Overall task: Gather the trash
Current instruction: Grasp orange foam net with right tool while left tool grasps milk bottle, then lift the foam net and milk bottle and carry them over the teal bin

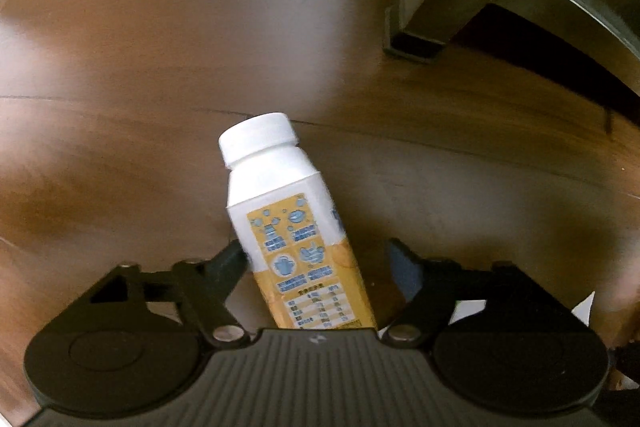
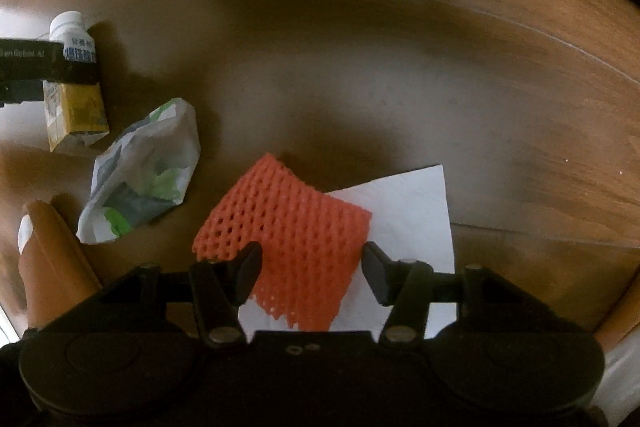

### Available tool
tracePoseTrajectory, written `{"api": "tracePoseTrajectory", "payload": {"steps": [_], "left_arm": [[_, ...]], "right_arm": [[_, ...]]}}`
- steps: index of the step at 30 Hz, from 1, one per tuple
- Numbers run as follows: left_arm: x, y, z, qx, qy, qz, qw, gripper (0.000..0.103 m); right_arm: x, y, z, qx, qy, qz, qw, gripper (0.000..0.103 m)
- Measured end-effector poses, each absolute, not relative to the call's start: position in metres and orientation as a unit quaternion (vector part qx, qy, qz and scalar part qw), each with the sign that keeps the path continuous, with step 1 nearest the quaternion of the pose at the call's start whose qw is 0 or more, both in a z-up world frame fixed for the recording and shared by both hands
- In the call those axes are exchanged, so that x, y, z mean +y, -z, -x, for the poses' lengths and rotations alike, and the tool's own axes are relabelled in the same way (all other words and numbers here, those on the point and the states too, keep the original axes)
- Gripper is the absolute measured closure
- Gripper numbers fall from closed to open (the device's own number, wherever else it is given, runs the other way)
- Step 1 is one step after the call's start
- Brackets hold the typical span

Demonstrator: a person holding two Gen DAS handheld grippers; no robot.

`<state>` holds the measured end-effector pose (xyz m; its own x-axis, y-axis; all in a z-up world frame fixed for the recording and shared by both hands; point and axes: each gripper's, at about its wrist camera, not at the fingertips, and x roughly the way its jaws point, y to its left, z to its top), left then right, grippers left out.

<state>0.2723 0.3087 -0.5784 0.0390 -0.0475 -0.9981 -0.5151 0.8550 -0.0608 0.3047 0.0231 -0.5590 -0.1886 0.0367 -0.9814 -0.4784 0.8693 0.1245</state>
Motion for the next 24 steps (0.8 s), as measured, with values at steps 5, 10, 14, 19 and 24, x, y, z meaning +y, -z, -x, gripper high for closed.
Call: {"api": "tracePoseTrajectory", "payload": {"steps": [5, 10, 14, 19, 24], "left_arm": [[0.31, 0.573, -0.27, 0.666, -0.176, 0.212, 0.693, 0.046], [0.306, 0.57, -0.266, 0.659, -0.175, 0.209, 0.701, 0.047], [0.303, 0.564, -0.261, 0.656, -0.166, 0.209, 0.706, 0.048], [0.313, 0.543, -0.245, 0.651, -0.155, 0.215, 0.712, 0.049], [0.322, 0.527, -0.227, 0.647, -0.16, 0.215, 0.714, 0.05]], "right_arm": [[0.023, 0.56, -0.306, 0.743, -0.2, 0.149, 0.621, 0.094], [0.025, 0.541, -0.304, 0.721, -0.219, 0.154, 0.639, 0.096], [0.026, 0.52, -0.303, 0.707, -0.226, 0.153, 0.652, 0.096], [0.028, 0.483, -0.301, 0.683, -0.232, 0.159, 0.674, 0.096], [0.028, 0.443, -0.299, 0.661, -0.232, 0.164, 0.694, 0.097]]}}
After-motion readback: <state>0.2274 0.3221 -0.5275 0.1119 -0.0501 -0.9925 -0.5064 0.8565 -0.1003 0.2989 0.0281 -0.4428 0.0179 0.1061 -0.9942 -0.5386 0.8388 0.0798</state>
